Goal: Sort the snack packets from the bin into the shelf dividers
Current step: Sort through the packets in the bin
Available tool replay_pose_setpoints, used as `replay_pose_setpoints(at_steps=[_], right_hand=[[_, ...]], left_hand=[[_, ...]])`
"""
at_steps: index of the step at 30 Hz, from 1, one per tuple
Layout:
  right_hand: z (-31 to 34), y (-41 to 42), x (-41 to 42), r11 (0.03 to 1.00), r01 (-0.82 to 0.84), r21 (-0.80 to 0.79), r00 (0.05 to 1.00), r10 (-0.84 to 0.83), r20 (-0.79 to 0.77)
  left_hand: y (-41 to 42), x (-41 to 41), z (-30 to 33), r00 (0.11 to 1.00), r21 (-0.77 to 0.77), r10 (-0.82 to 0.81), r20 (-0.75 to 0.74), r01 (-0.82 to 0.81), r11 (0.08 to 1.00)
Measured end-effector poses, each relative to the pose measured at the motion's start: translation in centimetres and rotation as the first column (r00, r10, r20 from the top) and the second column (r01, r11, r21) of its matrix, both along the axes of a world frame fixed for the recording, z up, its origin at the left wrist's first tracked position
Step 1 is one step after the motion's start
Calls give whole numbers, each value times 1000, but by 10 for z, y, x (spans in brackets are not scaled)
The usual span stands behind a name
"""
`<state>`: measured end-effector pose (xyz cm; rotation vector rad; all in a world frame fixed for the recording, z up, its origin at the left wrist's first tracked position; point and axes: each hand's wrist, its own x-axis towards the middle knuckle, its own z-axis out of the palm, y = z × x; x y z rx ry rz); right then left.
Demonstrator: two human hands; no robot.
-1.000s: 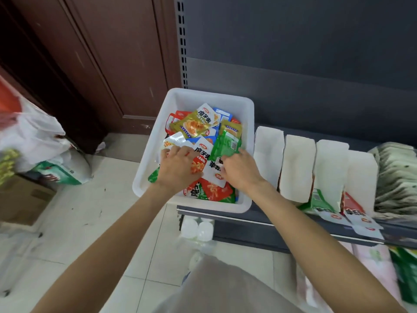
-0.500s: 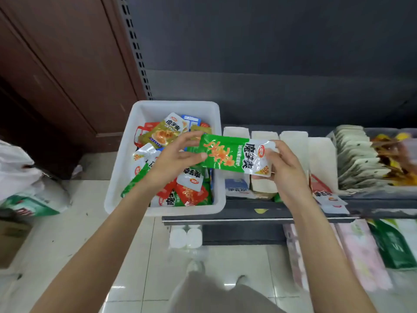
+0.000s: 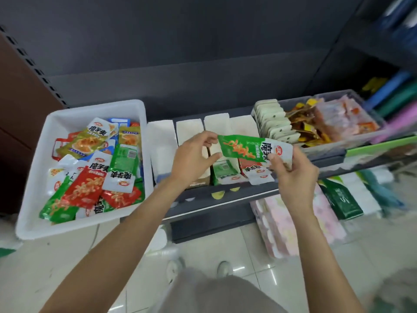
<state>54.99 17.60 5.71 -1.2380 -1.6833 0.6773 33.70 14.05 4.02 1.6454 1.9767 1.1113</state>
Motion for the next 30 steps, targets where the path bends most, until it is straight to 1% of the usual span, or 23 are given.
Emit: replay_pose_setpoints(at_steps=[2, 3, 5, 6, 8, 10, 11, 13, 15, 17, 18, 20, 21, 23, 24, 25, 26, 27, 28, 29, 30], right_hand=[[-5, 12, 8, 990, 41, 134, 982, -65, 178], [-8, 19, 9, 982, 51, 184, 967, -95, 238], [-11, 28, 5, 969, 31, 247, 946, -108, 305], [-12, 31, 2, 960, 7, 281, 941, -102, 324], [-15, 33, -6, 932, -63, 357, 924, -81, 374], [-23, 35, -16, 912, -174, 372, 890, -15, 456], [-30, 37, -21, 899, -244, 364, 865, 32, 500], [-47, 41, -28, 869, -386, 311, 792, 139, 594], [-62, 46, -31, 836, -504, 215, 672, 224, 706], [-70, 49, -31, 797, -587, 139, 577, 292, 763], [-71, 49, -29, 772, -625, 117, 536, 316, 783], [-71, 46, -26, 754, -652, 81, 486, 333, 808], [-70, 44, -25, 756, -653, 33, 458, 360, 813], [-66, 40, -25, 754, -650, -94, 399, 444, 802], [-65, 39, -24, 749, -645, -154, 388, 495, 777], [-62, 37, -24, 745, -639, -193, 410, 542, 733], [-58, 36, -25, 744, -636, -203, 461, 578, 673], [-53, 35, -28, 753, -633, -179, 531, 590, 608], [-46, 31, -33, 761, -632, -146, 597, 598, 534], [-38, 25, -42, 764, -633, -123, 645, 608, 463], [-29, 17, -53, 759, -643, -104, 670, 624, 402]], left_hand=[[15, 5, -7, 985, -13, -17, -173, 15, 1000], [19, 7, -11, 969, -35, -15, -247, 6, 999], [21, 7, -18, 926, -82, 17, -377, -52, 995], [19, 6, -21, 911, -100, 40, -410, -88, 991], [15, 3, -24, 922, -107, 62, -381, -111, 988], [11, 3, -24, 949, -97, 2, -316, -35, 995], [10, 5, -25, 951, -101, -47, -306, 17, 995], [10, 13, -29, 925, -117, -110, -365, 71, 991], [10, 20, -34, 861, -169, -119, -495, 38, 985], [7, 25, -38, 780, -242, -142, -610, -13, 970], [5, 27, -39, 749, -285, -166, -641, -31, 958], [2, 32, -39, 717, -361, -227, -659, -37, 932], [0, 34, -37, 718, -390, -256, -648, -24, 920], [-6, 33, -30, 749, -413, -288, -596, 22, 911], [-11, 30, -25, 774, -398, -285, -565, 46, 916], [-18, 26, -19, 803, -367, -265, -534, 62, 928], [-27, 20, -13, 837, -308, -219, -501, 64, 949], [-38, 13, -7, 871, -215, -148, -469, 50, 975], [-51, 3, -1, 893, -90, -53, -447, 14, 996], [-63, -9, 2, 899, 43, 59, -435, -45, 998], [-76, -24, 3, 889, 152, 178, -421, -125, 981]])
